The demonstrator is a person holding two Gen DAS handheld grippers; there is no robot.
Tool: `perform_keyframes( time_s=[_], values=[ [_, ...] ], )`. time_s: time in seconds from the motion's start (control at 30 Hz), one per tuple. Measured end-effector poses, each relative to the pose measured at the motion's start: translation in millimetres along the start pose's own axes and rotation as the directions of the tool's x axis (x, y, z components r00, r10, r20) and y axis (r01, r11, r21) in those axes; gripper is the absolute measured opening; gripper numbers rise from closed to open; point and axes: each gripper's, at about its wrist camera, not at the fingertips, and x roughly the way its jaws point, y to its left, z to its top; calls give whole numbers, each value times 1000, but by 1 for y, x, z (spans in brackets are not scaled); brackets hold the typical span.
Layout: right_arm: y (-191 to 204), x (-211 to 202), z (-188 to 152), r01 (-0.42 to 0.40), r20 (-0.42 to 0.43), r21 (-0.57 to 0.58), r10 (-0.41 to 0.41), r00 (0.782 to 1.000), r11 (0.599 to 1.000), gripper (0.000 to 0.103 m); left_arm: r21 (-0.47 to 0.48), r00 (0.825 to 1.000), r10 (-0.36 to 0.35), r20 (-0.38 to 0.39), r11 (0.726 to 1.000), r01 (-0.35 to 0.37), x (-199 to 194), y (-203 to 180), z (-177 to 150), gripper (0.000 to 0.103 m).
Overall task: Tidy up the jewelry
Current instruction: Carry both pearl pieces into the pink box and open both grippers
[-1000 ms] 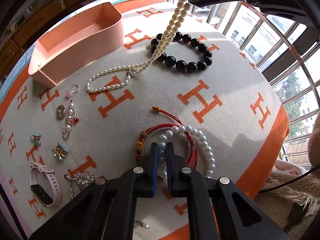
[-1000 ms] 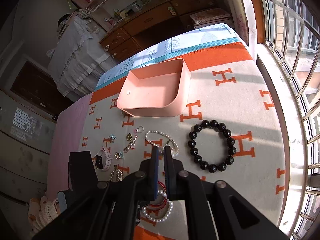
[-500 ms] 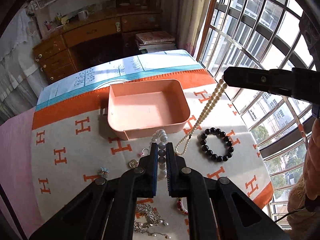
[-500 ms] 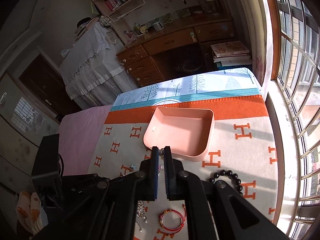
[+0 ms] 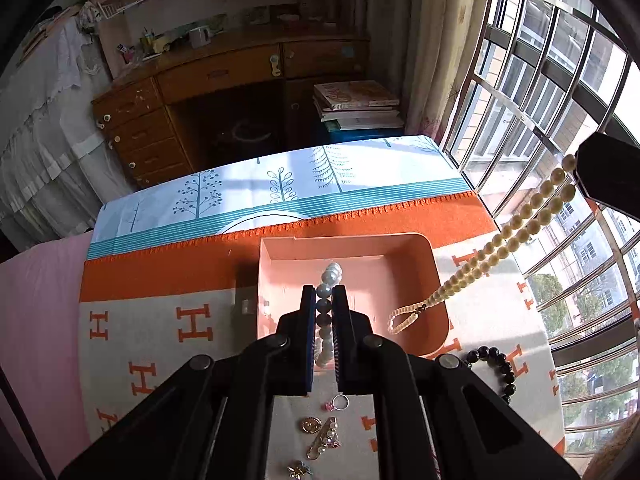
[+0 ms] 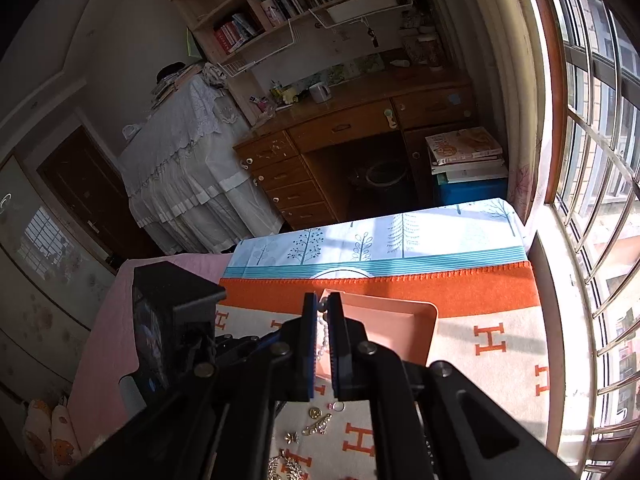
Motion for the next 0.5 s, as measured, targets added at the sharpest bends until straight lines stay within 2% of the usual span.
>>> perform_keyframes(
  time_s=[0.27, 0.3, 0.33, 0.37, 0.4, 0.43, 0.47, 0.5],
  values=[
    [-20, 45, -14, 61, -105, 41, -56, 993, 997, 6, 0, 999, 40, -29, 999, -40, 40, -1, -6, 8],
    [-23, 50, -16, 72, -115, 46, -66, 991, 996, 6, 2, 998, 47, -31, 999, -47, 43, -1, -8, 13],
    [-25, 53, -18, 81, -120, 53, -74, 990, 995, 6, 2, 998, 54, -31, 999, -54, 44, 0, -9, 23],
    [-27, 55, -20, 84, -125, 58, -76, 989, 995, 6, 0, 998, 57, -31, 998, -57, 45, 1, -11, 35],
    [-28, 57, -22, 85, -132, 62, -76, 988, 994, 6, -6, 998, 58, -32, 998, -59, 45, 2, -12, 43],
    [-30, 58, -23, 84, -138, 66, -74, 988, 994, 6, -14, 998, 59, -27, 998, -59, 44, 5, -13, 58],
    [-30, 59, -25, 79, -143, 69, -69, 987, 994, 6, -22, 998, 63, -13, 998, -64, 42, 7, -15, 66],
    [-31, 59, -27, 78, -148, 71, -67, 987, 994, 6, -28, 998, 71, 3, 997, -70, 39, 8, -17, 66]
  ],
)
